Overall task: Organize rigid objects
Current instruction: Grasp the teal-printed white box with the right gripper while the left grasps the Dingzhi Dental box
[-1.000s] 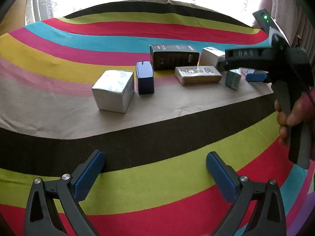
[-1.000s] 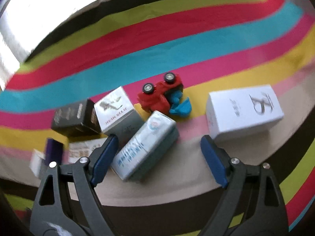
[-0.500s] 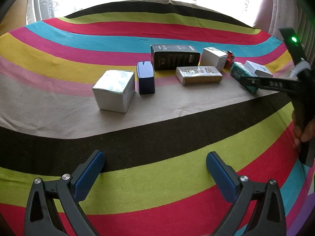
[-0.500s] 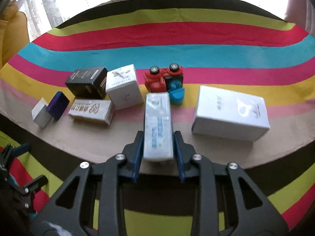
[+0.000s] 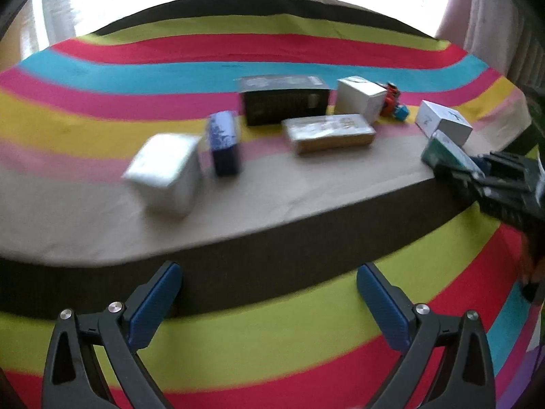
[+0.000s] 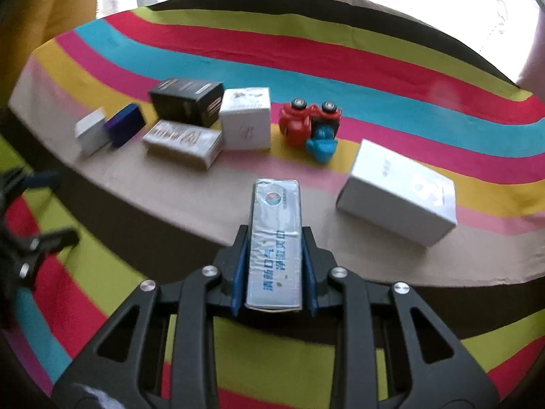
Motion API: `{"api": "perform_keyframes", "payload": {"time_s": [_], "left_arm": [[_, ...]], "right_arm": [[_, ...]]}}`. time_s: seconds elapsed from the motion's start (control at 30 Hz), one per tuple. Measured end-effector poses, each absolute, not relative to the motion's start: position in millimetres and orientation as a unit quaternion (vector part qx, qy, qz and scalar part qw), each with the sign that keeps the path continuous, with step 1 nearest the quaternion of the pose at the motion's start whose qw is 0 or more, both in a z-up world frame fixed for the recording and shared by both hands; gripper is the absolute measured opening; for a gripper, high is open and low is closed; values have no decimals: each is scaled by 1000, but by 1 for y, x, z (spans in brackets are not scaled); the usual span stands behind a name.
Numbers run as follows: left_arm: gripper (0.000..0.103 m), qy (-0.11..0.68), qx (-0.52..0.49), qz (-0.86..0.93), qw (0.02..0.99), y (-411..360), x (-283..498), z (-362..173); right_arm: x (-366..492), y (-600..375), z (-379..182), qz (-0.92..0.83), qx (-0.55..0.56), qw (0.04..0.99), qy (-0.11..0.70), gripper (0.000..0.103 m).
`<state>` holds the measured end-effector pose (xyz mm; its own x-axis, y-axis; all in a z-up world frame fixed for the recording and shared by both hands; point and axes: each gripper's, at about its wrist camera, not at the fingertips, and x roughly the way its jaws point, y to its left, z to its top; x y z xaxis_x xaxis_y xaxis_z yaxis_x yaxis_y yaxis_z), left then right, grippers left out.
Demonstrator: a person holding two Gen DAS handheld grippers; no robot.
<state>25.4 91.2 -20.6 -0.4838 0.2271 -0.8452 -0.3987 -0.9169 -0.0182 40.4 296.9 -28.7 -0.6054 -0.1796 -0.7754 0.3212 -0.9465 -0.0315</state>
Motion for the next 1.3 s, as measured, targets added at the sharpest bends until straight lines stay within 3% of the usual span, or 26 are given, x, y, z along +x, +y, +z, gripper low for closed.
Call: {"api": "perform_keyframes", "payload": {"time_s": [0.5, 0.57, 0.6, 0.93, 1.07, 1.13, 1.2, 1.27, 1.3], "left_arm": [[101, 153, -455, 847, 228, 163, -59, -19], [69, 149, -439, 846, 263, 163, -49, -16], [41, 143, -437, 839, 291, 164, -41, -14], [41, 143, -448, 843, 262, 151, 17, -10], [68, 183, -442, 846, 238, 175, 6, -10], [69, 193, -431, 849, 238, 190, 4, -10], [66, 190, -431, 850, 237, 196, 0, -11], [39, 160, -446, 843, 254, 194, 0, -12], [34, 145, -453, 840, 261, 193, 1, -12]], "right_arm": [[35, 304, -32, -892, 422, 148, 71, 33], [36, 303, -33, -892, 422, 148, 71, 33], [36, 303, -33, -892, 422, 148, 71, 33], [39, 297, -33, -892, 421, 144, 74, 33], [39, 296, -32, -893, 421, 141, 74, 33], [39, 296, -33, -893, 421, 141, 74, 33], [39, 295, -33, -893, 422, 141, 73, 33], [38, 295, -33, -893, 422, 142, 70, 33], [38, 295, -33, -893, 422, 142, 69, 33]]}}
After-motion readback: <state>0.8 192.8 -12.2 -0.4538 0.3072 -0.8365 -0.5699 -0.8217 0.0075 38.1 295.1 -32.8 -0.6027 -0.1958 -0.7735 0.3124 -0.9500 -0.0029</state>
